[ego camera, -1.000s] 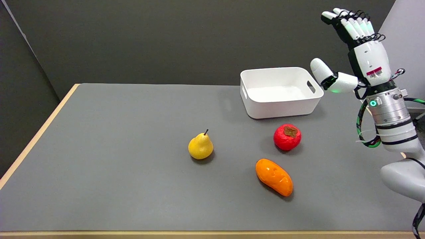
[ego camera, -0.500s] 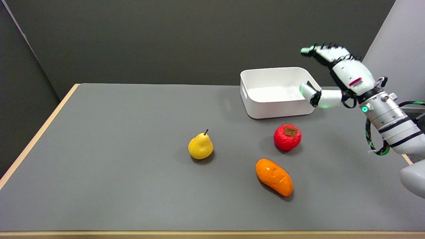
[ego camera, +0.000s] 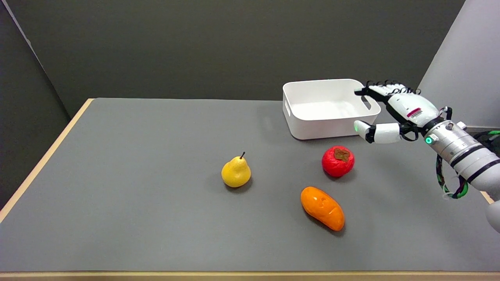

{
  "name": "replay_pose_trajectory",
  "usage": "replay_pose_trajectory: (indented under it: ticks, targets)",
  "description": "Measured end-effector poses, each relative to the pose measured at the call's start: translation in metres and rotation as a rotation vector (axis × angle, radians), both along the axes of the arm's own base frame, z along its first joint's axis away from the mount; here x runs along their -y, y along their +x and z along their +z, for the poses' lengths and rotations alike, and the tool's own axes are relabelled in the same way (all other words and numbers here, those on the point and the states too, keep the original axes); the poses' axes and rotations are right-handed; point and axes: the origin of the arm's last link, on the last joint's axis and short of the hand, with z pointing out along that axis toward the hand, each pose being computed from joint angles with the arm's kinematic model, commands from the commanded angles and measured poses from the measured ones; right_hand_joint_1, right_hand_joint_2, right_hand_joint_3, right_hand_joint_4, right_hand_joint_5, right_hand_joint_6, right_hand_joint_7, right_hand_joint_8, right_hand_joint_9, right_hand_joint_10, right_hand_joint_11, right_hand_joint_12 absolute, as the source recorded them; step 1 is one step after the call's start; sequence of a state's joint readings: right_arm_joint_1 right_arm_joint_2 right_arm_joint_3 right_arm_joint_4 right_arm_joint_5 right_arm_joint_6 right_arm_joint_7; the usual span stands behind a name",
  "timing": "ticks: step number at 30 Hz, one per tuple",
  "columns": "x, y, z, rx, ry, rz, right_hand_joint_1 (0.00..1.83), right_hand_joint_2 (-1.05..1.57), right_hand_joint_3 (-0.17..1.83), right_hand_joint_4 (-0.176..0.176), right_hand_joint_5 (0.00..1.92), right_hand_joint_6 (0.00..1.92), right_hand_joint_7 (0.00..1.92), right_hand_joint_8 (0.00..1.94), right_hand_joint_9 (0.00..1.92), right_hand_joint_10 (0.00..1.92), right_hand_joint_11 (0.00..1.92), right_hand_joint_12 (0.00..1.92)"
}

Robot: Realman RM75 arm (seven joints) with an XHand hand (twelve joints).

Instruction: Pick up tomato.

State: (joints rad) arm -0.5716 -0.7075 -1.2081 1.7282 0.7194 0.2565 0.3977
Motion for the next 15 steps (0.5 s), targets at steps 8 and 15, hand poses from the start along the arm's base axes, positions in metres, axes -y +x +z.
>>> replay_pose_trajectory:
  ticks: [8, 15]
  targets:
    - [-0.006, -0.007, -0.006, 0.036, 0.005, -0.064, 0.34, 0.58, 0.98, 0.125, 0.22, 0.51, 0.3, 0.4, 0.13, 0.6, 0.0, 1.01]
    - [-0.006, -0.01, -0.012, 0.086, 0.021, -0.099, 0.34, 0.58, 0.98, 0.123, 0.23, 0.51, 0.3, 0.4, 0.15, 0.6, 0.0, 1.03]
